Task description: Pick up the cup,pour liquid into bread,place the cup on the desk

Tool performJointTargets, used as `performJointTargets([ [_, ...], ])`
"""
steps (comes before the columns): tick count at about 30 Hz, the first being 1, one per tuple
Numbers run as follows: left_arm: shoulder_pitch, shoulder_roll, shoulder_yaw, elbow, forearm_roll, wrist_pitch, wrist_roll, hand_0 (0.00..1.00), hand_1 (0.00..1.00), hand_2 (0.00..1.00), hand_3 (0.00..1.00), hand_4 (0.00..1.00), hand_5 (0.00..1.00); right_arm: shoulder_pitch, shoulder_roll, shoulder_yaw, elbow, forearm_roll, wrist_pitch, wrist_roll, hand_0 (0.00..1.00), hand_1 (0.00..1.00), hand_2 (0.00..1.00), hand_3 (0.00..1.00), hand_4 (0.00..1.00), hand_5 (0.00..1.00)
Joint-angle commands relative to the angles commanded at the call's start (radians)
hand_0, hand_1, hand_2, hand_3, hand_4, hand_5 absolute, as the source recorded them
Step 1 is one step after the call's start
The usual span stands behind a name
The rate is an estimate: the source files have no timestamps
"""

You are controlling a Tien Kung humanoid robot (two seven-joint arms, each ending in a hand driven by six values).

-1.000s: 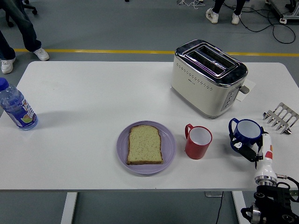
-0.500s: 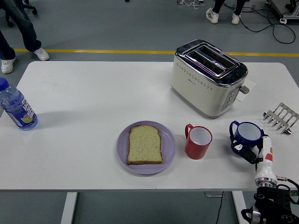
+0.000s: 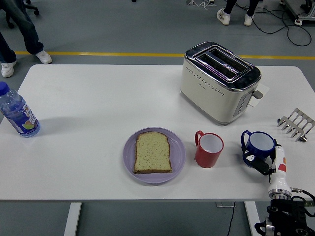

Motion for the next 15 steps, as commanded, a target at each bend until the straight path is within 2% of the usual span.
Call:
performJointTargets([
  [4, 0.0, 0.0, 0.001, 0.0, 0.0, 0.0, 0.0, 0.635, 0.646, 0.656, 0.552, 0.323, 0.834, 0.0, 0.0, 0.001, -0.003, -0.011, 0.0, -0.012, 0.584, 0.502, 0.649, 0.834, 0.755, 0.07],
  [5, 0.0, 0.0, 0.002, 0.0, 0.0, 0.0, 0.0, 0.635, 0.647, 0.656, 0.552, 0.323, 0.835, 0.0, 0.0, 0.002, -0.003, -0.014, 0.0, -0.013, 0.614, 0.526, 0.693, 0.887, 0.806, 0.073],
  [10, 0.0, 0.0, -0.001, 0.0, -0.001, 0.0, 0.0, 0.635, 0.647, 0.656, 0.552, 0.323, 0.835, 0.001, 0.001, 0.003, -0.003, -0.029, 0.0, -0.016, 0.614, 0.526, 0.693, 0.887, 0.806, 0.073],
  [11, -0.001, 0.0, -0.002, 0.0, 0.0, 0.0, 0.0, 0.635, 0.646, 0.657, 0.552, 0.323, 0.836, 0.002, 0.001, 0.004, -0.003, -0.031, 0.0, -0.014, 0.629, 0.537, 0.73, 0.949, 0.842, 0.075],
  [15, -0.003, 0.0, -0.007, 0.0, 0.002, 0.0, 0.0, 0.635, 0.646, 0.657, 0.552, 0.323, 0.836, 0.003, 0.001, 0.008, -0.002, -0.037, 0.0, -0.005, 0.629, 0.537, 0.73, 0.949, 0.842, 0.075],
])
